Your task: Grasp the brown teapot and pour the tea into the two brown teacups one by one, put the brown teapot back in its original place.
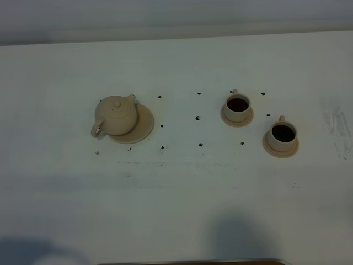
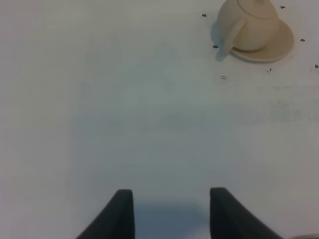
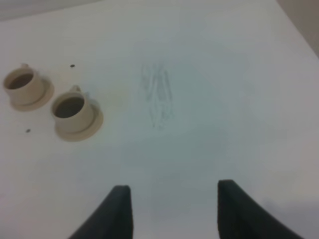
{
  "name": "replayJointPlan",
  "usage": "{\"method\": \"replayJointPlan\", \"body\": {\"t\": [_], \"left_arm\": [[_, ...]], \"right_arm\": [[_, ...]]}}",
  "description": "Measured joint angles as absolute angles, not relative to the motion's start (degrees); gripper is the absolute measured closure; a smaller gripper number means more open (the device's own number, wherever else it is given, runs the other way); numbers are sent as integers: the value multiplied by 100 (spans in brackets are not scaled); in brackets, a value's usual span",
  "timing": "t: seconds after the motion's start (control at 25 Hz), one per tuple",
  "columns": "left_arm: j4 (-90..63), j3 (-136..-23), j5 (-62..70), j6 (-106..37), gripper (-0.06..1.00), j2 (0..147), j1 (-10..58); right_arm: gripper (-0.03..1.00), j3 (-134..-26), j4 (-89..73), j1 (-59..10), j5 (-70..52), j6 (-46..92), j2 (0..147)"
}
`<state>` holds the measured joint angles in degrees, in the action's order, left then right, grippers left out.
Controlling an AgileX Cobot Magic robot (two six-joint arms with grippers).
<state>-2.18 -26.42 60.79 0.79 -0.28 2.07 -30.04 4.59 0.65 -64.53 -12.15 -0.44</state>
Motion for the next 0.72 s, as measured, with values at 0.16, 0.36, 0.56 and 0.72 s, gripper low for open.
{"method": "replayJointPlan", "body": {"t": [0.16,0.36,0.56,0.72], "left_arm": [[-218,-2642,6079,79,60,-28,207],[-218,-2642,6079,79,60,-28,207],[-218,-2642,6079,79,60,-28,207],[-218,-2642,6079,79,60,-28,207]], "right_arm": [[56,-3004,480,65,-6441,-1008,-44],[56,-3004,0,88,-6366,-64,-44],[56,-3004,-412,164,-6363,497,-44],[56,-3004,-436,164,-6363,539,-44]]}}
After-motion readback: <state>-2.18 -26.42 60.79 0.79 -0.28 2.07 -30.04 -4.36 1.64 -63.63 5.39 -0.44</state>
